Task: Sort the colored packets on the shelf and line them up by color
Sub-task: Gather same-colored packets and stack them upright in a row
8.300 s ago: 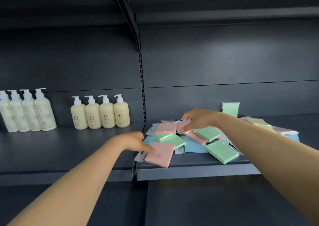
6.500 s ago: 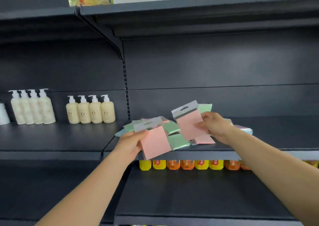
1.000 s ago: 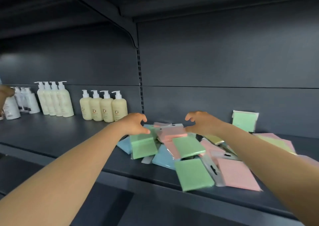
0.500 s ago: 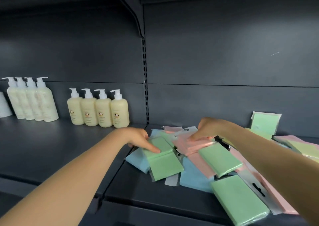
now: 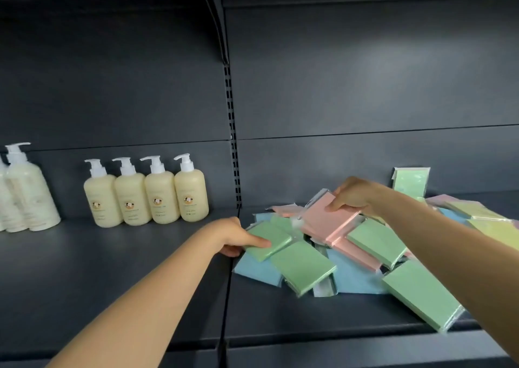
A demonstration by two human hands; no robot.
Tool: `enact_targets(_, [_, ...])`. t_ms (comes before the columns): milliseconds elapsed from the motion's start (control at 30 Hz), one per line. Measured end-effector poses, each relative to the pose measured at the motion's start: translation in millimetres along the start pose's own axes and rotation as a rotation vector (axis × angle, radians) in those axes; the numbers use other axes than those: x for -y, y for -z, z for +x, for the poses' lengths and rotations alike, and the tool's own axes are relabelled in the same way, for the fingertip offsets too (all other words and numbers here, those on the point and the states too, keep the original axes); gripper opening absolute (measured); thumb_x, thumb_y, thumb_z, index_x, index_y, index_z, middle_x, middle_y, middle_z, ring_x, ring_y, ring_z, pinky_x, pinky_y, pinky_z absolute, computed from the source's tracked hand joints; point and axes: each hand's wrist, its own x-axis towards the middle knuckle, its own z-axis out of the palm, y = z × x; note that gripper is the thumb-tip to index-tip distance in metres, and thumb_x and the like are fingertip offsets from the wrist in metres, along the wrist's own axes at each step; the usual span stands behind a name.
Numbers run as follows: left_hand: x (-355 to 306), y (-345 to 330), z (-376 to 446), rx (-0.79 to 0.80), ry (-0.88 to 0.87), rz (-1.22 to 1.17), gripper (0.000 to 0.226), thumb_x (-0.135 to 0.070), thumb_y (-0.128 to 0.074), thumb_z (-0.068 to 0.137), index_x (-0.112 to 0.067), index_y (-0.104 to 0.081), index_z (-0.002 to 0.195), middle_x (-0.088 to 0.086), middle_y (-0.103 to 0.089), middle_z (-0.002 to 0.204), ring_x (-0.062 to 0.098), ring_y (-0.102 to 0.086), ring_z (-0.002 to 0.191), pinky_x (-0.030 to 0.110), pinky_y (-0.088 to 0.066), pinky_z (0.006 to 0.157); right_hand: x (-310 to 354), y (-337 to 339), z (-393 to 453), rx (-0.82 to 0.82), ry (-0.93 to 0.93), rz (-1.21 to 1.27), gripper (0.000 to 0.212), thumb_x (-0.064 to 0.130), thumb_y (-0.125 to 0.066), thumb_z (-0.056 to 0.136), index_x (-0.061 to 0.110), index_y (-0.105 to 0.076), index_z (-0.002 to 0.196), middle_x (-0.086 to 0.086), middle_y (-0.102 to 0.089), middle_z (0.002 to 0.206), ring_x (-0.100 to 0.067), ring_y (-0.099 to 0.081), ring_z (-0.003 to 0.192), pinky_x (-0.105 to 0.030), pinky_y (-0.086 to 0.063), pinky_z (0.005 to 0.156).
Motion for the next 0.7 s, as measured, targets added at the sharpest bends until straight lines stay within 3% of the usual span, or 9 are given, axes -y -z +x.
enact_targets(100, [12,-7,7,-0.074,-0.042,-0.344,0.081,-0.017,-0.087,0.063,-0.001,-0.039,0.128,0.008,-0.055,0.115,0.022,-0.062,0.101,0.037,-0.054,0.09,-2,-5,-13,-0.024,-0.045,0.275,0.025,-0.003,-0.073,0.075,-0.013,-0.063,0.096,-0.025,-0.069,0.1,-0.036,-0.066,0.095,-0.041,-0.051,0.092])
enact_targets(167, [16,-9,7,-0.098,-0.05,-0.636,0.085,0.002,-0.082,0.064,0.005,-0.034,0.134,0.017,-0.053,0.123,0.028,-0.061,0.104,0.041,-0.053,0.092,0,-10,-26,-0.038,-0.053,0.452,0.023,-0.011,-0.066,0.078,-0.013,-0.06,0.1,-0.028,-0.066,0.11,-0.038,-0.063,0.103,-0.04,-0.05,0.095])
enact_targets(233, [19,-9,9,-0.104,-0.072,-0.868,0.063,0.012,-0.077,0.066,0.011,-0.047,0.121,0.022,-0.059,0.119,0.028,-0.065,0.093,0.038,-0.053,0.088,1,-14,-38,-0.068,-0.048,0.613,0.023,-0.015,-0.062,0.08,-0.014,-0.06,0.103,-0.027,-0.062,0.116,-0.037,-0.06,0.105,-0.036,-0.047,0.093])
enact_targets(300, [17,-6,8,-0.111,-0.081,-1.01,0.027,0.014,-0.071,0.071,0.007,-0.058,0.094,0.02,-0.064,0.104,0.022,-0.064,0.077,0.032,-0.05,0.082,-2,-14,-46,-0.117,-0.043,0.739,0.03,-0.017,-0.059,0.08,-0.016,-0.058,0.11,-0.027,-0.061,0.118,-0.036,-0.059,0.103,-0.034,-0.045,0.091])
enact_targets(400, [5,-2,3,-0.13,-0.13,-1.063,0.014,0.012,-0.068,0.076,0.003,-0.059,0.08,0.019,-0.063,0.101,0.019,-0.062,0.074,0.031,-0.05,0.079,-9,-7,-56,-0.184,-0.021,0.859,0.033,-0.017,-0.059,0.08,-0.017,-0.056,0.113,-0.027,-0.06,0.118,-0.034,-0.058,0.098,-0.035,-0.046,0.089])
enact_targets(567, [-37,-24,-14,-0.122,-0.197,-1.053,0.017,0.007,-0.07,0.076,0.006,-0.063,0.092,0.019,-0.065,0.109,0.022,-0.064,0.088,0.027,-0.047,0.092,-40,18,-68,-0.244,0.01,0.998,0.031,-0.012,-0.064,0.079,-0.013,-0.06,0.11,-0.022,-0.064,0.113,-0.027,-0.064,0.085,-0.033,-0.053,0.083])
enact_targets(633, [-60,-44,-25,-0.1,-0.225,-1.063,0.01,0.009,-0.066,0.079,0.005,-0.061,0.087,0.018,-0.064,0.106,0.02,-0.064,0.081,0.021,-0.053,0.078,-58,34,-75,-0.255,0.036,1.011,0.021,-0.012,-0.064,0.079,-0.01,-0.064,0.1,-0.02,-0.067,0.105,-0.024,-0.065,0.081,-0.034,-0.053,0.088])
enact_targets(700, [-84,-67,-35,-0.1,-0.241,-1.099,0.009,0.011,-0.062,0.082,0.003,-0.059,0.081,0.018,-0.062,0.1,0.016,-0.062,0.071,0.015,-0.054,0.057,-81,53,-81,-0.281,0.049,1.015,0.018,-0.011,-0.065,0.079,-0.008,-0.064,0.096,-0.018,-0.068,0.1,-0.023,-0.066,0.08,-0.03,-0.056,0.083])
